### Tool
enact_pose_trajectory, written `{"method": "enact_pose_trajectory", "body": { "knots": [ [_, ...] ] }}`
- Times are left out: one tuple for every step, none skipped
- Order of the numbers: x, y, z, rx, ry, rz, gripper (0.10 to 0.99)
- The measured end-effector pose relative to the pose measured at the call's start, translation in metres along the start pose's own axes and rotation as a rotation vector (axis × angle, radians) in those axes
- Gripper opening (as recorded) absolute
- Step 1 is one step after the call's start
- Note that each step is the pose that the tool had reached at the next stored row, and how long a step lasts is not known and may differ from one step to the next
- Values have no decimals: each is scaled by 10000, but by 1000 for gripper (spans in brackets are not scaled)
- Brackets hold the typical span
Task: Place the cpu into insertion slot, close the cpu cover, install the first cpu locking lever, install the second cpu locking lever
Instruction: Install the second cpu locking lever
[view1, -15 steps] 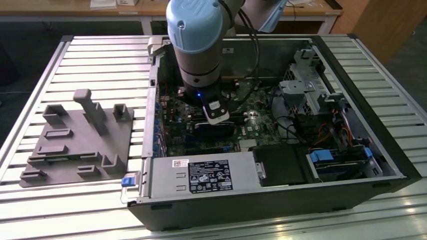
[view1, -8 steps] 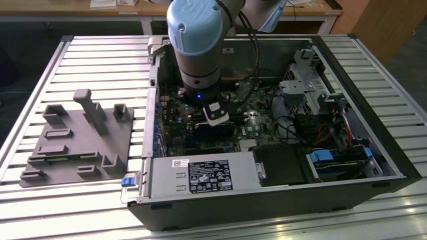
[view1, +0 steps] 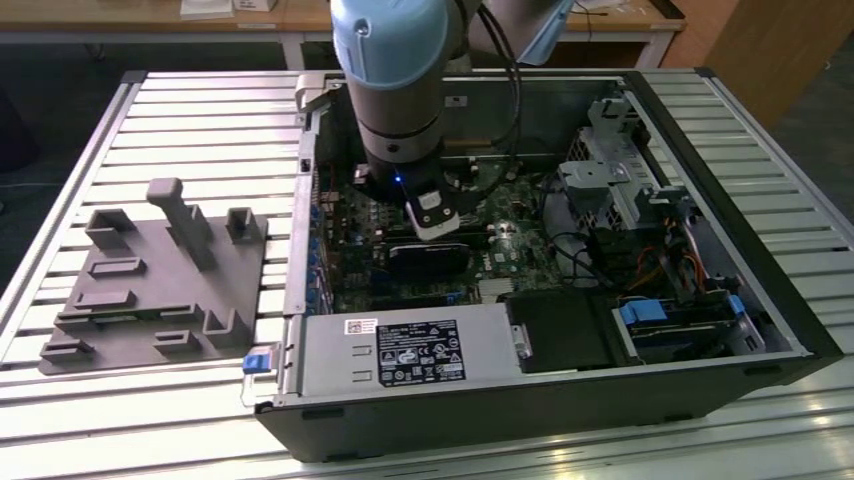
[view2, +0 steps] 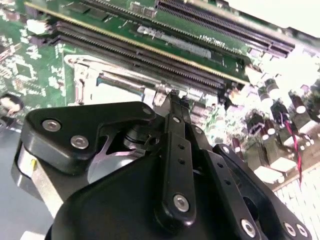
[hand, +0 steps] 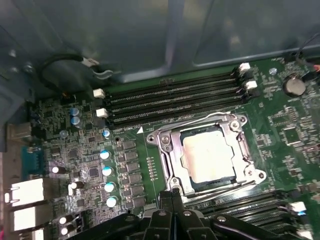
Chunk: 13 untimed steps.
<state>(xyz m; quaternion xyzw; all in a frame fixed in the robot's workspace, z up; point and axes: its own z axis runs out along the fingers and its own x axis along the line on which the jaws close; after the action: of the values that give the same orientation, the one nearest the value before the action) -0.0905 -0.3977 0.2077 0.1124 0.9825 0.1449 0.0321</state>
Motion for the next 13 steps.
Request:
{"method": "enact_pose_trajectory", "body": {
  "knots": [
    [-1,8,-27,5,-1,-2,106],
    [-2,16,-53,15,-4,-4,106],
    [-3,24,-79,30,-8,-6,106],
    [-3,32,-102,54,-13,-7,106],
    [-4,38,-122,85,-21,-10,106],
    [-4,44,-138,130,-31,-15,106],
    [-5,48,-149,198,-47,-22,106],
    [-5,50,-158,318,-71,-33,106],
    [-5,52,-162,456,-102,-46,106],
    [-5,53,-166,606,-135,-61,106],
    [-5,55,-169,756,-167,-75,106],
    [-5,55,-169,832,-184,-84,106],
    [-5,55,-169,834,-184,-84,106]
  ]
}}
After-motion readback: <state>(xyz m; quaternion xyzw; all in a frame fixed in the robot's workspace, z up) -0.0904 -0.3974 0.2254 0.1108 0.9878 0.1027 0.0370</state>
